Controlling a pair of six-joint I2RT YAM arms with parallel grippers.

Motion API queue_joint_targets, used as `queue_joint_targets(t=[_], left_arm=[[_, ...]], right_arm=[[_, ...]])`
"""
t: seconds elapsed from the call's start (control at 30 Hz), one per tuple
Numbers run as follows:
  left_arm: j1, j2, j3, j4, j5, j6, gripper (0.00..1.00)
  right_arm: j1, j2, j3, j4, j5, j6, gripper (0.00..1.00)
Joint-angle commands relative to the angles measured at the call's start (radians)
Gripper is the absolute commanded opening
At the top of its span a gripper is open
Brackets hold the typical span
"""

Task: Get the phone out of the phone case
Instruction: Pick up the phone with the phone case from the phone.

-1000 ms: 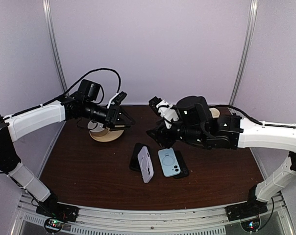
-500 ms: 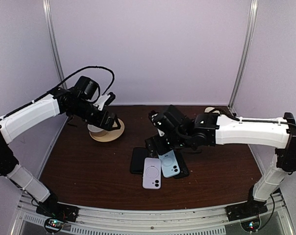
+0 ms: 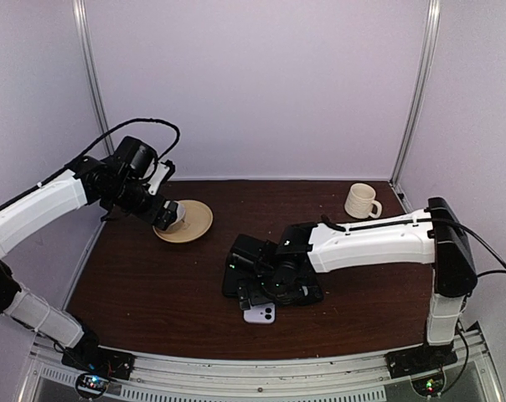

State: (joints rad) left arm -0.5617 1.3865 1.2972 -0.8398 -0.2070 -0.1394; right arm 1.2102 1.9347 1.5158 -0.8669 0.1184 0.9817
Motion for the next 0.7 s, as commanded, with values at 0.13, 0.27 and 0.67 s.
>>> queue_joint_targets(t=[0.13, 0.27, 0.67], left_arm=[[0.003, -0.067, -0.022, 0.014, -0.027, 0.020, 0.98], [0.003, -0.082, -0.029, 0.016, -0.019, 0.020, 0.97], [0.003, -0.103, -0.036, 0.015, -0.011, 0.021, 0.98]], right_arm=[[0.010, 0.091, 0.053, 0.009, -0.075, 0.119, 0.99], [0.009, 0.145, 0.085, -0.005, -0.077, 0.124, 0.99], [0.004, 0.272, 0.192, -0.074, -0.035, 0.114, 0.99]])
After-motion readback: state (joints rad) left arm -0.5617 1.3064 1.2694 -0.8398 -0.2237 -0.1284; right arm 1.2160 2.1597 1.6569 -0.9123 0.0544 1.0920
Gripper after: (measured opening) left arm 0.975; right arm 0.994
